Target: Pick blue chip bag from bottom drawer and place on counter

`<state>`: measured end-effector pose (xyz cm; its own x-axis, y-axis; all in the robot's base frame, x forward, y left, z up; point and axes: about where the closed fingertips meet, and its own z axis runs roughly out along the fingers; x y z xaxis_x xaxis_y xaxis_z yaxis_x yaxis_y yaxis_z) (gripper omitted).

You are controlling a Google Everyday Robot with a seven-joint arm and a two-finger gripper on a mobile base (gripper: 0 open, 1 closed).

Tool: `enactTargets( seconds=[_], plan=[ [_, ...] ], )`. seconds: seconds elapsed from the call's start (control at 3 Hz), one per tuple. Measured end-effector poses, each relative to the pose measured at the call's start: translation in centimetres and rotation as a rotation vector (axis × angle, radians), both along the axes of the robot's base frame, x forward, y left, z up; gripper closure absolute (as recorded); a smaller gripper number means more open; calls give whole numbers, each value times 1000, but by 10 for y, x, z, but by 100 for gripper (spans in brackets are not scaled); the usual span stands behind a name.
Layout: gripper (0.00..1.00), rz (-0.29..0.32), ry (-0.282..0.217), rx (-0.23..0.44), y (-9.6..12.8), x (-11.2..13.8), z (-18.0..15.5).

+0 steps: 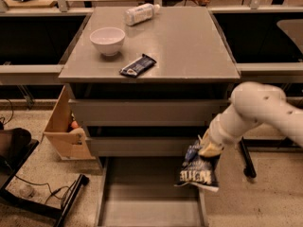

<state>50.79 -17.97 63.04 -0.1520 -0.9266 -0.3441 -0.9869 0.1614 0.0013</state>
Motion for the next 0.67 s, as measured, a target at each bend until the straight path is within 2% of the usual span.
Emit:
enactTargets(
  seconds=[0.33,0.67],
  plan=[
    [100,-31,-9,-12,-29,15,72],
    [100,-58,-7,-52,-50,36,137]
  ],
)
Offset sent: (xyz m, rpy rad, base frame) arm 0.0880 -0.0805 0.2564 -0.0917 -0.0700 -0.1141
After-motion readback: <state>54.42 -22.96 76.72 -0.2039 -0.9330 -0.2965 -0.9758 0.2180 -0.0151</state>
